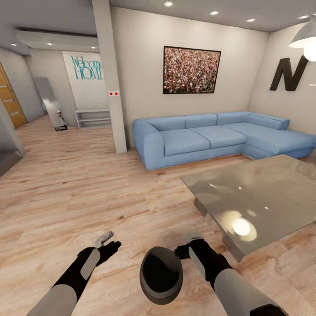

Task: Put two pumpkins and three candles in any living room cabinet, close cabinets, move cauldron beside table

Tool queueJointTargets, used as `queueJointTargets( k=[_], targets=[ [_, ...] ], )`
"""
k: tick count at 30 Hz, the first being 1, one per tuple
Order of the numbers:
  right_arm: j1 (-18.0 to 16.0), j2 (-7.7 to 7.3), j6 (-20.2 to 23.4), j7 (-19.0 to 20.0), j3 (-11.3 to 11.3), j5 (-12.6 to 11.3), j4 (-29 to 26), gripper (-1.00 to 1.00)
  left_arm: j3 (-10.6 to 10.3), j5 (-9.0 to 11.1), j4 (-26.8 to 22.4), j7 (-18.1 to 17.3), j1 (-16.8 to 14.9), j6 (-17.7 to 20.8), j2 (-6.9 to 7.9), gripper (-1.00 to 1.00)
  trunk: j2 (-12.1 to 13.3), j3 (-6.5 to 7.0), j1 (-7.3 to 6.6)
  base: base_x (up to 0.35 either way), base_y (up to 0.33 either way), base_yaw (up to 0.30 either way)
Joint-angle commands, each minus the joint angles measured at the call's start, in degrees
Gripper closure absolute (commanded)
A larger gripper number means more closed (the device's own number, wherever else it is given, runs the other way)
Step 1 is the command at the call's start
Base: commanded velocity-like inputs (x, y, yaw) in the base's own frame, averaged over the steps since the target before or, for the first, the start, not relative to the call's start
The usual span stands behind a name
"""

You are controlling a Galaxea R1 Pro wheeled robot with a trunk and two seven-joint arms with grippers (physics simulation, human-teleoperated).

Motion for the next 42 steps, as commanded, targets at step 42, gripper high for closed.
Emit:
queueJointTargets(
  k=[42],
  targets=[
    [0.13, -0.04, -1.11, 5.21, -2.85, -0.04, 5.67, -1.00, -3.94, 0.32, 7.50, 1.01, -0.01, -2.77, -4.93, -1.00, -0.43, 0.14, 0.22, 0.045, -0.031, -0.035]
  ],
)
